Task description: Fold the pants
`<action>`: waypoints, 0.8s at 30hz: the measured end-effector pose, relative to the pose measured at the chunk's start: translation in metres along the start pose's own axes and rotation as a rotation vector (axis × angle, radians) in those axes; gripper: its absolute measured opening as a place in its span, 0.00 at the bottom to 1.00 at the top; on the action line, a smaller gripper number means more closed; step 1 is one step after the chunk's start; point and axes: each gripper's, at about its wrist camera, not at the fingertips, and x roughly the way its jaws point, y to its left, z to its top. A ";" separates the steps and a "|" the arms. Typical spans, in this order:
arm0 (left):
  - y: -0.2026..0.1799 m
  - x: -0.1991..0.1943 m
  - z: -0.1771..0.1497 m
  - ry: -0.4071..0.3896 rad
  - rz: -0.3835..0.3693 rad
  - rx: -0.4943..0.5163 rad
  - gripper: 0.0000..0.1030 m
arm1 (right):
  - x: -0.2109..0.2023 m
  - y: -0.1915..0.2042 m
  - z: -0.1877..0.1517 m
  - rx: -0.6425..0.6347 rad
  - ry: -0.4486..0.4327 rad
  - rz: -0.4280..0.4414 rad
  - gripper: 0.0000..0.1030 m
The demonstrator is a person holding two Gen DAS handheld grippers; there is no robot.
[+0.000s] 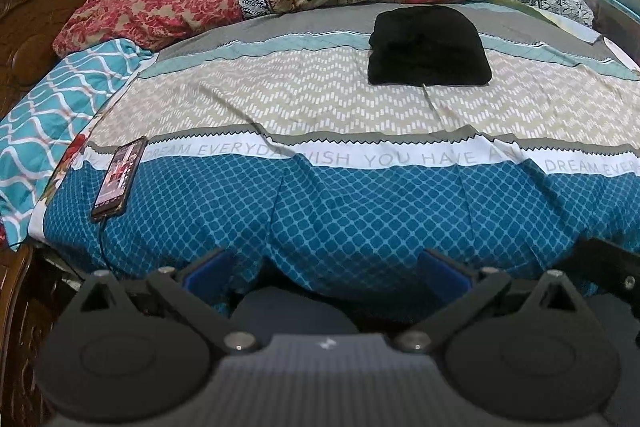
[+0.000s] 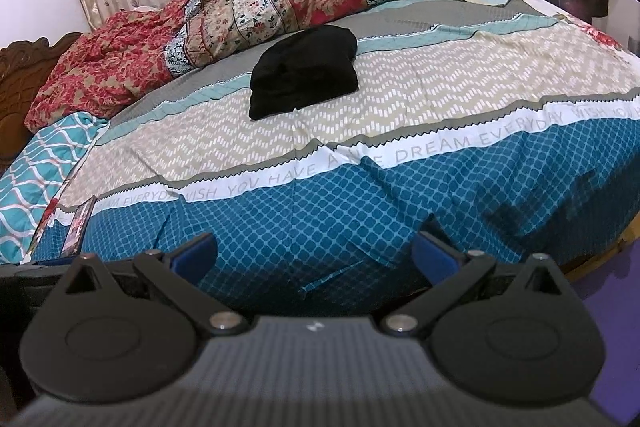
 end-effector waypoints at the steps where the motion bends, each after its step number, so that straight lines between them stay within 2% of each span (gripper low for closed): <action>1: 0.001 0.000 0.000 0.002 -0.001 0.000 1.00 | 0.000 0.000 0.000 0.001 0.002 0.000 1.00; 11: 0.000 0.007 -0.003 0.047 -0.020 0.006 1.00 | 0.003 0.001 -0.001 0.011 0.019 0.002 1.00; 24: -0.002 0.010 -0.004 0.069 -0.028 0.021 1.00 | 0.005 0.000 -0.002 0.021 0.036 0.004 1.00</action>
